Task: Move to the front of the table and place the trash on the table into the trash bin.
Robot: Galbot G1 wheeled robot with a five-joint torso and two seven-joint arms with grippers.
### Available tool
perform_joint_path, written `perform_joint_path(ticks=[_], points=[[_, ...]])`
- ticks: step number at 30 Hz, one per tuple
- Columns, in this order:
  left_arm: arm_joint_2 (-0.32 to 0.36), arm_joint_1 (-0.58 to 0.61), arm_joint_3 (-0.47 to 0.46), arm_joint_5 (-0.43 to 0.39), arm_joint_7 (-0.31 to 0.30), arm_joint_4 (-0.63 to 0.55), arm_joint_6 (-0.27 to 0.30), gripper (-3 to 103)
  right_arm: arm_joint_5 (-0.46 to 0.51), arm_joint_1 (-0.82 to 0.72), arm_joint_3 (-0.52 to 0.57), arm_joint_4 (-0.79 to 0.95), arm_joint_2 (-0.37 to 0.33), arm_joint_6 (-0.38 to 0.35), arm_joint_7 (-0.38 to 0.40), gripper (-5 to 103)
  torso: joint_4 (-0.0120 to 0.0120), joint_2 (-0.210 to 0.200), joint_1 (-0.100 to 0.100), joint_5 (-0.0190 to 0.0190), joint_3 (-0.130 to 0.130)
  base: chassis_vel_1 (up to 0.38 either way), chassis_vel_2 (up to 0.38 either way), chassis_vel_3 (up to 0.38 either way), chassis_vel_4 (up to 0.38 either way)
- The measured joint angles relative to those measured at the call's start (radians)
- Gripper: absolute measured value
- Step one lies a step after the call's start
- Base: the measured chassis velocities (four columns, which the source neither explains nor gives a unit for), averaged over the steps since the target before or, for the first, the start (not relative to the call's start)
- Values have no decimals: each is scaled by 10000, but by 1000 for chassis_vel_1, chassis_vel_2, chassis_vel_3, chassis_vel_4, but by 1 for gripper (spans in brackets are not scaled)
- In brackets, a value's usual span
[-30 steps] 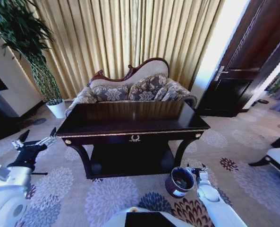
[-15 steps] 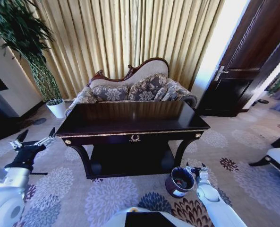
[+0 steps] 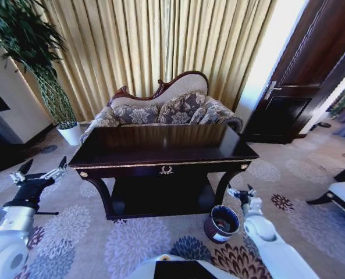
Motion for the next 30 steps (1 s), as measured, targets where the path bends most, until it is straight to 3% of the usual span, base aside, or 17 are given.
perform_joint_path(ticks=[6, 10, 19, 30], points=[[-21, 151, -164, -77, 40, 167, -465, 100, 1063, -765, 428, 2352, -306, -501, 182, 100, -4, 0, 0, -2, -1, 0, 0, 0, 0], [5, 390, -628, -380, 348, 121, -541, 100, 1908, -1016, 658, 4154, -466, -1401, 207, 100, -1, 0, -1, -2, -1, 0, 0, 0, 0], [127, 671, -1186, -1001, 689, -222, -485, 100, 1863, -1088, 557, 5447, -581, -1956, 275, 100, -1, 0, 0, 1, -1, 0, 0, 0, 0], [88, 607, -1139, -1276, 748, -413, -75, 100, 1828, -1186, 603, 5731, -695, -2095, 451, 100, -2, 0, 0, 1, 0, 0, 0, 0, 0]])
